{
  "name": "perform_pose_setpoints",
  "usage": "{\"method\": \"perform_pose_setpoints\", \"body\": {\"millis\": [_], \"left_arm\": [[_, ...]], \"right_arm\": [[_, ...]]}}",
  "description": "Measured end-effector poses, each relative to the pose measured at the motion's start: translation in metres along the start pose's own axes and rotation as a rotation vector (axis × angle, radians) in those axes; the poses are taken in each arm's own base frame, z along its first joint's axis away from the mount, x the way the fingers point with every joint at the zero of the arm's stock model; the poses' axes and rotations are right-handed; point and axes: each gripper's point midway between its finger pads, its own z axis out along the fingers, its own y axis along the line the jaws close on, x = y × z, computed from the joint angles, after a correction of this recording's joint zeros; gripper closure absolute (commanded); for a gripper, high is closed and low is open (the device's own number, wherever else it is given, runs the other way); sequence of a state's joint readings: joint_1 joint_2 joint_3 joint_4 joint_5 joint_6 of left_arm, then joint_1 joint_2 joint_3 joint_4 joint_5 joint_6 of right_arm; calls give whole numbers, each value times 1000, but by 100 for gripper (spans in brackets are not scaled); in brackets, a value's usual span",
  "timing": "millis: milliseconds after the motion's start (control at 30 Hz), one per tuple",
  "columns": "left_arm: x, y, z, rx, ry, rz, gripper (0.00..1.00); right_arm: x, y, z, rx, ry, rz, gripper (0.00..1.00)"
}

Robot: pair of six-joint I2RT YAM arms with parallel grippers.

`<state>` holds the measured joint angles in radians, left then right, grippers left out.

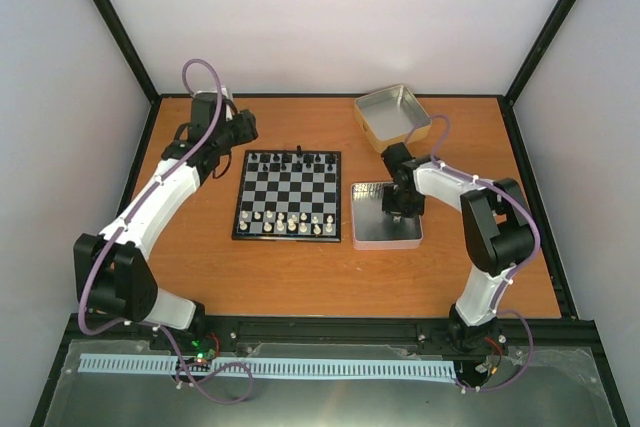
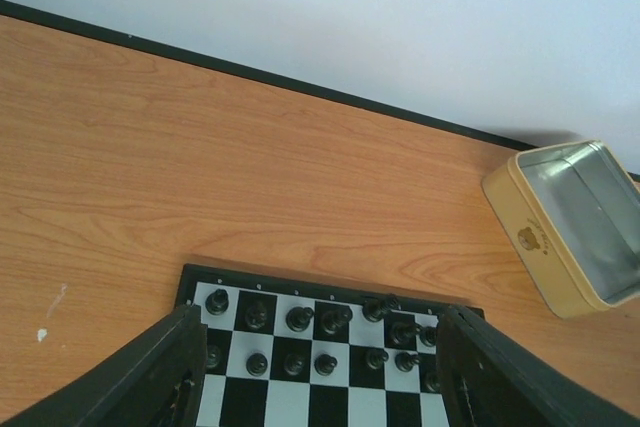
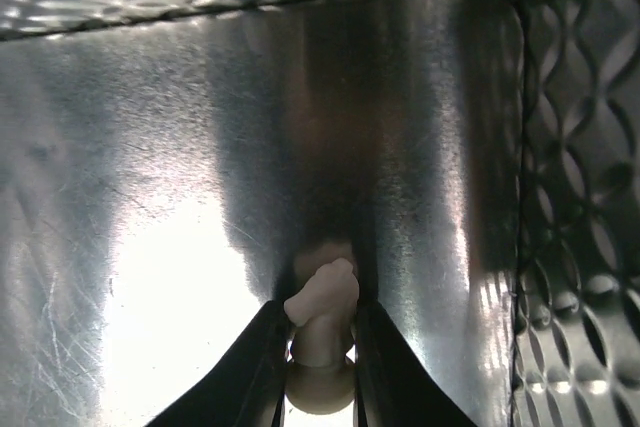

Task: Set up the chess pieces on the board
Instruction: Pick up the chess piece from the storage box, then place the chess piece on the chessboard.

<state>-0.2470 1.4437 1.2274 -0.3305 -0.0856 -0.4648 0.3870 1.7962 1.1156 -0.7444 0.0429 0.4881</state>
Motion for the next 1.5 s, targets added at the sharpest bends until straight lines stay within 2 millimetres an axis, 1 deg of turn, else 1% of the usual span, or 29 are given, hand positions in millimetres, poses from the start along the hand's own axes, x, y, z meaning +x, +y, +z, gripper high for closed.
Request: {"method": "perform_pose_setpoints", "body": {"millis": [67,133,233,333,400,467,567,667,767,800,867,967,1067,1167,1233,1267,1400,1433,1500], "left_arm": [[3,-3,-4,22,7,-4,36],[6,-7,-7,55,20,-9,33],[17,-21,-15,150,63,-18,32],[30,-45,-24,297,134,-24,30],[39,-61,-30,397,190,-38,30],[50,-76,-36,496,260,-61,30],[70,-93,-41,615,385,-116,30],[94,-105,-42,711,540,-189,31],[121,-110,-45,766,693,-262,32],[128,-110,-46,776,727,-280,34],[143,-111,-53,802,804,-321,41],[158,-114,-62,826,893,-370,50],[168,-118,-69,845,951,-389,57],[172,-120,-73,853,979,-400,67],[173,-119,-75,854,988,-408,74],[174,-119,-75,858,994,-412,76],[177,-118,-75,853,1004,-422,77],[178,-118,-75,851,1006,-424,76],[178,-118,-76,854,1009,-426,68]], "right_arm": [[-1,1,-1,-9,-11,-13,88],[-6,4,-6,-27,-34,-29,87],[-17,17,-24,-99,-100,-63,86],[-28,39,-52,-205,-190,-117,84],[-32,58,-72,-282,-248,-165,84],[-31,83,-93,-374,-299,-226,84],[-23,116,-116,-486,-348,-312,84],[-7,152,-134,-595,-373,-410,84],[12,180,-147,-680,-377,-498,84],[19,188,-150,-703,-377,-527,84],[30,201,-157,-738,-378,-580,84],[42,214,-166,-770,-386,-644,84],[47,225,-178,-790,-411,-697,84],[50,232,-187,-800,-435,-737,84],[52,234,-189,-798,-434,-753,84],[53,235,-188,-794,-429,-757,84],[55,236,-178,-777,-407,-769,85],[56,236,-177,-773,-402,-770,85],[55,236,-172,-757,-394,-770,85]]}}
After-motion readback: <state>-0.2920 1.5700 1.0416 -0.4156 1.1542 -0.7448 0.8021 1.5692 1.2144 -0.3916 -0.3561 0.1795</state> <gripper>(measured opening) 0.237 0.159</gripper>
